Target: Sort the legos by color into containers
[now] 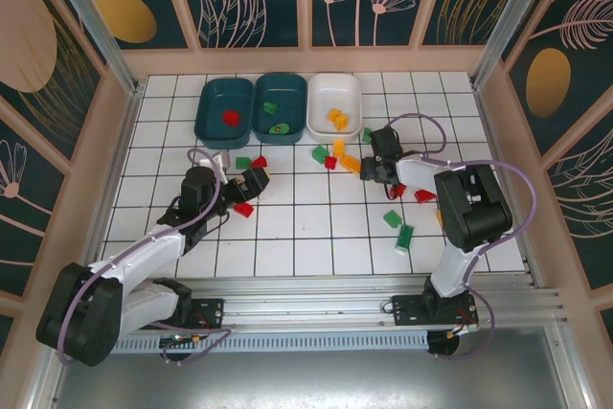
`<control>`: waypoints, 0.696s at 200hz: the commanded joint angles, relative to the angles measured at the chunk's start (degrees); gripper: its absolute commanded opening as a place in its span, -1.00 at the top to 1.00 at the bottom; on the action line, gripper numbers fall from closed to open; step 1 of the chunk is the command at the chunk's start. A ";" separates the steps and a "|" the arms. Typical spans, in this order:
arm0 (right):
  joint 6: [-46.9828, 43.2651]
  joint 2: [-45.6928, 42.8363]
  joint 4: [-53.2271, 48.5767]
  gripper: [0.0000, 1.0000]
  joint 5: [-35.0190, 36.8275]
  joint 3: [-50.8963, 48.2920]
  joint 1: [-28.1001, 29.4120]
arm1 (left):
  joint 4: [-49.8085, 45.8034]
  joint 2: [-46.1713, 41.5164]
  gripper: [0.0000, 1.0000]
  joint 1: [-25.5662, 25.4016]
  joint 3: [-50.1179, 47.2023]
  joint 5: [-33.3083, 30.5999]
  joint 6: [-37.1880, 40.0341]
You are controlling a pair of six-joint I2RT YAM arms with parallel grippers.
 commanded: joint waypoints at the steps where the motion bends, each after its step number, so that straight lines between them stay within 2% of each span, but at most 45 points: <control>1: -0.28 0.24 0.39 -0.17 0.25 1.01 -0.20 | -0.29 1.02 -0.97 -0.28 0.09 -1.39 1.28; 30: 0.09 -2.44 2.07 0.02 0.68 -0.75 -0.31 | -0.99 2.91 -0.97 -0.28 2.27 -1.81 2.16; 89: 0.70 -7.75 2.23 0.13 2.60 -1.74 -0.27 | -1.09 4.05 -0.97 -0.33 3.17 -1.89 2.39; 118: 1.00 -11.99 1.49 0.12 1.67 0.49 0.81 | -2.65 2.12 -0.97 -0.28 2.35 -7.34 2.88; 139: 0.60 -8.57 3.25 0.11 -1.32 5.95 2.56 | -3.69 1.84 -0.97 -0.21 1.51 -14.17 1.02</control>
